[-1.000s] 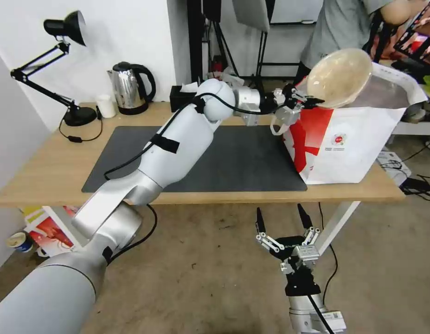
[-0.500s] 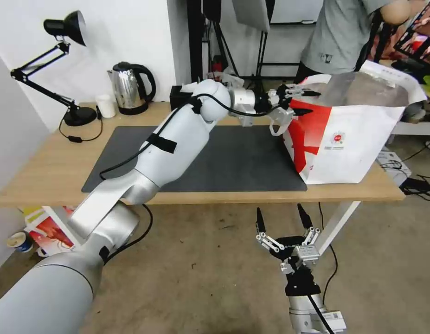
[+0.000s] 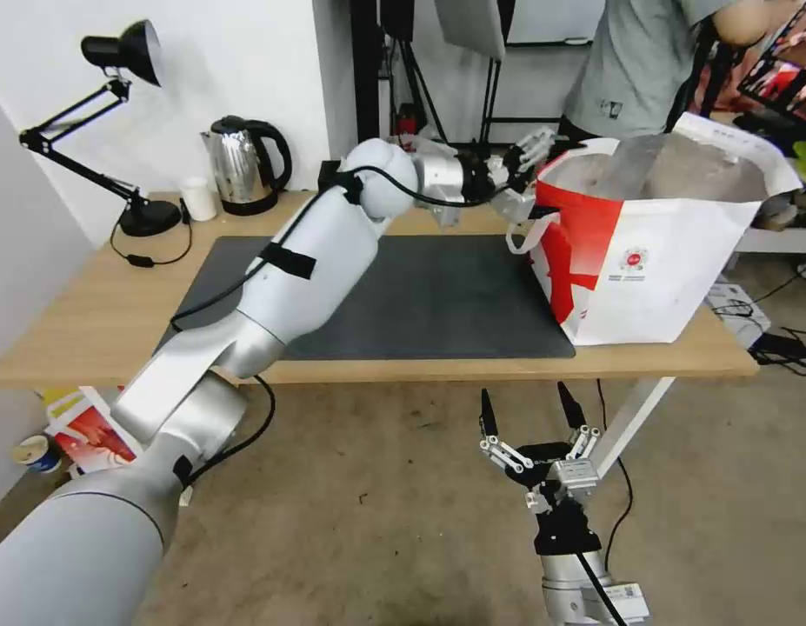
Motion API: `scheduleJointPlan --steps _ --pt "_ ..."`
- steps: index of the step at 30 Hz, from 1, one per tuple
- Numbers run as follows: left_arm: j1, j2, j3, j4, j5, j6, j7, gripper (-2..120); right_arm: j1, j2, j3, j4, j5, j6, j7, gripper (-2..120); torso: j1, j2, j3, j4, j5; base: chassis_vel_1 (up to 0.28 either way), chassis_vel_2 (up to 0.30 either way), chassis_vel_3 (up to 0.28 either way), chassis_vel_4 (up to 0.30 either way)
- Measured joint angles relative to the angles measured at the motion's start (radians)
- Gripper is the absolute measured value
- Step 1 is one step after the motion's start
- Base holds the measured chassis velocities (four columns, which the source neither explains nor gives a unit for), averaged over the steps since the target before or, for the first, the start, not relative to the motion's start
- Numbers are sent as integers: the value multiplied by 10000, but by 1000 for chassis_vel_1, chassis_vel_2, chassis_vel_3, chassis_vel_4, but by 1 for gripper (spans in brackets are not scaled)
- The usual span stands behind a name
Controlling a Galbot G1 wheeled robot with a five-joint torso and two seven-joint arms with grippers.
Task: Pick up the trash from the table and place it into the takeout bag.
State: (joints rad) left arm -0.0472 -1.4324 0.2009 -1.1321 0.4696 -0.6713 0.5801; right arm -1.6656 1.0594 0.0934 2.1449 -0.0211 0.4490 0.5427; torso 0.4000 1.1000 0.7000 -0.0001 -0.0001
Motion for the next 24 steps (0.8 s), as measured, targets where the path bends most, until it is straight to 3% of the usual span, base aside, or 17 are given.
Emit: scheduleJointPlan --steps 11,18,24 --pt "-91 1407 -107 -785 -1835 1034 147 100 1 0 1 0 0 0 0 100 0 1 0 0 0 0 0 0 0" --pt "873 3125 -701 -2316 -3555 1915 29 100 -1 0 0 0 1 0 0 100 1 0 0 0 -1 0 0 0 0" --pt "1505 4060 -1320 -3096 -4266 2269 -136 100 -1 0 -1 0 1 0 0 100 1 0 -1 0 -3 0 0 0 0"
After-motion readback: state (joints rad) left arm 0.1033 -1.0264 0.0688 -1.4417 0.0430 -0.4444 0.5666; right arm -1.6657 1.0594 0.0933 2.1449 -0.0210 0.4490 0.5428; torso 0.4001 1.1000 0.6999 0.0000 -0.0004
